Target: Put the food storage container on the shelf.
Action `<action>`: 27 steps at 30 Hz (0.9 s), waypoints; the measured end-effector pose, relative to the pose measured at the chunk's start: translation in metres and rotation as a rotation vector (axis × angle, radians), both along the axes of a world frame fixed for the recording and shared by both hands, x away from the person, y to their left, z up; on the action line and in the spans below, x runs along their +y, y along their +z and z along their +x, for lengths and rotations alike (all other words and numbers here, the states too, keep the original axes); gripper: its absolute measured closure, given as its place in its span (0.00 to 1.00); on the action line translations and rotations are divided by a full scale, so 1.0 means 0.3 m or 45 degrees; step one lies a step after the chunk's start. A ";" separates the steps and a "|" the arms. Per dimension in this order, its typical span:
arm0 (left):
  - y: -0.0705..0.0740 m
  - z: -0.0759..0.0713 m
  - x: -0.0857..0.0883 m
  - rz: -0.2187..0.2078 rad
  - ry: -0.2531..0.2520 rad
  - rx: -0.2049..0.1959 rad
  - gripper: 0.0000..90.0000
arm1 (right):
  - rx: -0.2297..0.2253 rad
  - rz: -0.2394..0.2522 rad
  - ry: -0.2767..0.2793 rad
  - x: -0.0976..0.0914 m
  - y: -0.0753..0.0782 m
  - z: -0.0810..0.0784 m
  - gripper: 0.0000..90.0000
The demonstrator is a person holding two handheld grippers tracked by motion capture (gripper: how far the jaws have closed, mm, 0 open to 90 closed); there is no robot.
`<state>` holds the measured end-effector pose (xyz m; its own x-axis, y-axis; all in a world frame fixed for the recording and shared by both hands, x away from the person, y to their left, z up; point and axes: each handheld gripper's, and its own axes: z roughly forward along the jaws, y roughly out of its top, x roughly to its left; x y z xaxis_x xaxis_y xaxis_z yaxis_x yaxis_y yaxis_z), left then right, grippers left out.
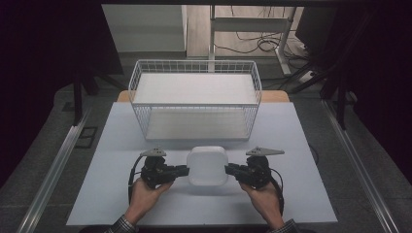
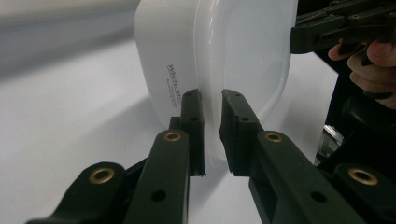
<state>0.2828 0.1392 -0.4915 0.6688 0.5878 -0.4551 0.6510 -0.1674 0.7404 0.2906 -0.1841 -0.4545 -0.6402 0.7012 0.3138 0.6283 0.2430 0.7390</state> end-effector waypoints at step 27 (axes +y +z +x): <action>0.321 0.082 0.067 0.023 0.101 -0.194 0.89 | -0.215 0.078 0.049 0.064 0.262 0.117 0.87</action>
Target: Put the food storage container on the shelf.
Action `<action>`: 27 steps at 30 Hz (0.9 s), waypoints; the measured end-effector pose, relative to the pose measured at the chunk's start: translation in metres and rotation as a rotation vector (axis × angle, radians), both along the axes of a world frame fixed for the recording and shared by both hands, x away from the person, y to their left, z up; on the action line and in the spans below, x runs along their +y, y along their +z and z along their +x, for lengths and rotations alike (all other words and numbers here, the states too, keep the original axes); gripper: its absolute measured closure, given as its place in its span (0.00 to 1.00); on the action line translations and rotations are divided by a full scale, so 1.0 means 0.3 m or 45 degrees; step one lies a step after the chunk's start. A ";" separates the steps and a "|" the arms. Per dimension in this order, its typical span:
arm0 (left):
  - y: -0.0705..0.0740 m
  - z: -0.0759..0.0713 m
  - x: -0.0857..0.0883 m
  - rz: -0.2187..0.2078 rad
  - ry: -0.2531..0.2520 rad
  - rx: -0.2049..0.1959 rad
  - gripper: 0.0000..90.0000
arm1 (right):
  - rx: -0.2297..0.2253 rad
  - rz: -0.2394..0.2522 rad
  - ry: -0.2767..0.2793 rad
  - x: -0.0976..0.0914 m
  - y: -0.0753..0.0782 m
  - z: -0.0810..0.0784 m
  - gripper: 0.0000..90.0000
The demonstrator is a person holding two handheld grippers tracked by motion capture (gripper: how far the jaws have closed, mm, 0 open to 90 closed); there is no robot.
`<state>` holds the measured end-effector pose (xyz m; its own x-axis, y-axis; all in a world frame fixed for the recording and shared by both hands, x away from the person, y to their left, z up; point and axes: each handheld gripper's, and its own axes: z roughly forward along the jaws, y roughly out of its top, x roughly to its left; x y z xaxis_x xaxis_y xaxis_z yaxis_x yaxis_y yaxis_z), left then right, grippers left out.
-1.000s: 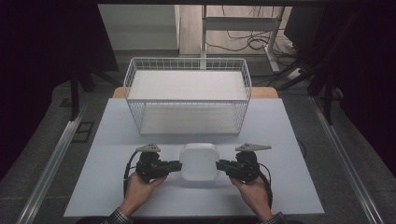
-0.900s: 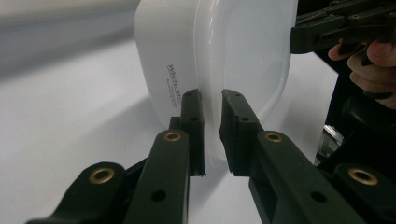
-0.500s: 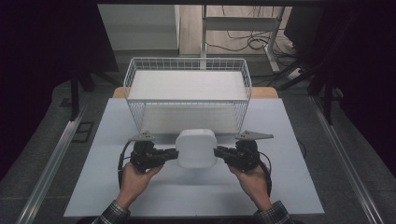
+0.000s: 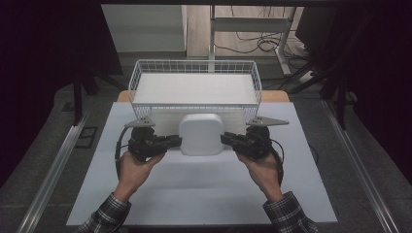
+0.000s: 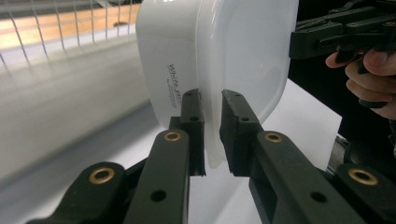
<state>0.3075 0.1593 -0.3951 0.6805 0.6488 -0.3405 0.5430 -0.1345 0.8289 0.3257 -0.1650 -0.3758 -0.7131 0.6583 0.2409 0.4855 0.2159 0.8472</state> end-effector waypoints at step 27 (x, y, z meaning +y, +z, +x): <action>0.244 0.166 0.040 -0.014 0.068 -0.070 0.89 | -0.102 0.069 -0.022 0.054 0.235 0.184 0.87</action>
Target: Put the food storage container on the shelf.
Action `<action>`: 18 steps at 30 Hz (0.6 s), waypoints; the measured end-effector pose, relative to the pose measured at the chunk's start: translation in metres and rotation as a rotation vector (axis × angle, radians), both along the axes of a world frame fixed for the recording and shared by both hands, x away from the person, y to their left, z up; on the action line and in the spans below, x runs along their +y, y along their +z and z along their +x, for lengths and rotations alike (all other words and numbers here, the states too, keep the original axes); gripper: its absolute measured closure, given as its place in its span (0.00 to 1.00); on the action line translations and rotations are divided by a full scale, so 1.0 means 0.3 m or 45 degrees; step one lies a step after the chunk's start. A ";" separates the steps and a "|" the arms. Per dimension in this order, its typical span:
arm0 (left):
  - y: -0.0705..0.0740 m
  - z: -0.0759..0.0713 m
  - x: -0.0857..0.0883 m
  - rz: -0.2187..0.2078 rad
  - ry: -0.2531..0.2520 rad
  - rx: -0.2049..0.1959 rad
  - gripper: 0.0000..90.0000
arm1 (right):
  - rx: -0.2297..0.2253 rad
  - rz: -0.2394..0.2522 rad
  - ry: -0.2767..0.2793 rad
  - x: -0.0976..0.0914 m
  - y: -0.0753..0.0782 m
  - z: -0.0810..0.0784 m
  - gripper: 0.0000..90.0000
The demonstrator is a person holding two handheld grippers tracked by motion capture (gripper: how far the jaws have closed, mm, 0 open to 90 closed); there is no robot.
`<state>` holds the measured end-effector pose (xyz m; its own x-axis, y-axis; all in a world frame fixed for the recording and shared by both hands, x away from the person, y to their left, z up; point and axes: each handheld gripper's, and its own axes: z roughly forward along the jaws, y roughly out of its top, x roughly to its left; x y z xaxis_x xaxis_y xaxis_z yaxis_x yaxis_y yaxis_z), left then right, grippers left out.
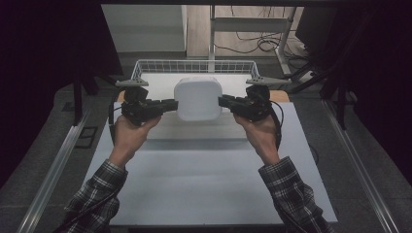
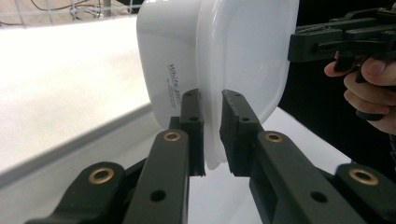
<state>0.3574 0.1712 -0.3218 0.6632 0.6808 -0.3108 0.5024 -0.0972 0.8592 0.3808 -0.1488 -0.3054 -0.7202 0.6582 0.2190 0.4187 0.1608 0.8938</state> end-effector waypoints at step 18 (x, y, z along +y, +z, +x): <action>0.023 0.149 0.013 -0.032 0.047 0.076 0.83 | 0.092 -0.003 -0.069 0.041 0.024 0.151 0.85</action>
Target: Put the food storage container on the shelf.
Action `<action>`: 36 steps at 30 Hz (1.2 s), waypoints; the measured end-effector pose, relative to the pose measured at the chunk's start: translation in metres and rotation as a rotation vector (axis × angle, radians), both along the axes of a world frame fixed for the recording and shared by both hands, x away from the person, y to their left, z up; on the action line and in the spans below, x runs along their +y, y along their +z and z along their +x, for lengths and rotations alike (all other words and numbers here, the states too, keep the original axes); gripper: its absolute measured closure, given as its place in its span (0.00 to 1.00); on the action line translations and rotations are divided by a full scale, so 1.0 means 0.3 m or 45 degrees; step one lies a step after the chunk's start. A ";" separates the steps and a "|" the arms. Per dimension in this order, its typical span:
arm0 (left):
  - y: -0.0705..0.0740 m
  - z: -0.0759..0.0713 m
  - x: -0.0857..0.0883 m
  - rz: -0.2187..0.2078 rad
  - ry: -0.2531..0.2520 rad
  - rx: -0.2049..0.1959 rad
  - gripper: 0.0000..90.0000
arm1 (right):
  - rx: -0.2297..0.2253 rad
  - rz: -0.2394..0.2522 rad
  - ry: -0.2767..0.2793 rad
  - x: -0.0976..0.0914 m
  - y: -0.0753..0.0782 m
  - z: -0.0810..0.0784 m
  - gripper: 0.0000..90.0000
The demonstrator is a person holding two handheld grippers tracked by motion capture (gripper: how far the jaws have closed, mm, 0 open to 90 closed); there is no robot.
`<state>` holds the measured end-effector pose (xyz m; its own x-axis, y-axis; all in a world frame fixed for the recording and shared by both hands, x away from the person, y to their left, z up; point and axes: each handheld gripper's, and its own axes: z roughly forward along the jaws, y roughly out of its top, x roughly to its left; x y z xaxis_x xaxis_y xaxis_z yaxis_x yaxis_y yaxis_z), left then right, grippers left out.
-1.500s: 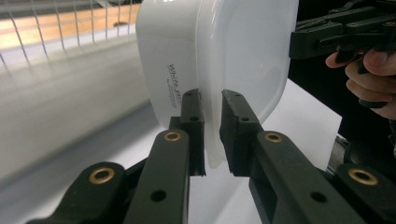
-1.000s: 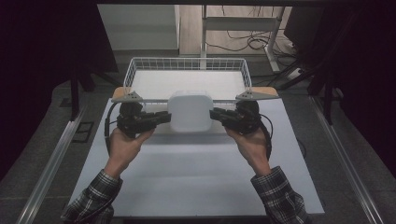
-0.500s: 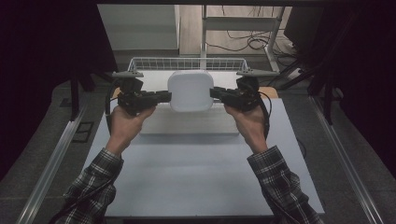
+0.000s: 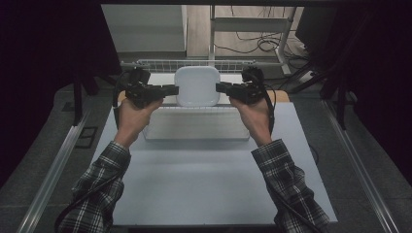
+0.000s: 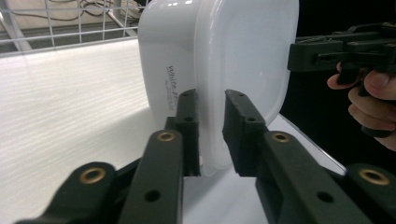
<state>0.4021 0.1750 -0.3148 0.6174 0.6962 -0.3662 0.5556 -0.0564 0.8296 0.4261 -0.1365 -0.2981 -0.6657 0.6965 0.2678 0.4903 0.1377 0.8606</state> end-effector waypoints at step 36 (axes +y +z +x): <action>-0.029 0.121 -0.016 -0.050 0.088 0.049 0.56 | 0.007 -0.082 -0.102 0.061 -0.011 0.104 0.60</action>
<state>0.4383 0.1702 -0.3234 0.5533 0.7215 -0.4162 0.5884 0.0151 0.8084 0.4574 -0.1182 -0.3015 -0.6060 0.7633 0.2238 0.5065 0.1532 0.8485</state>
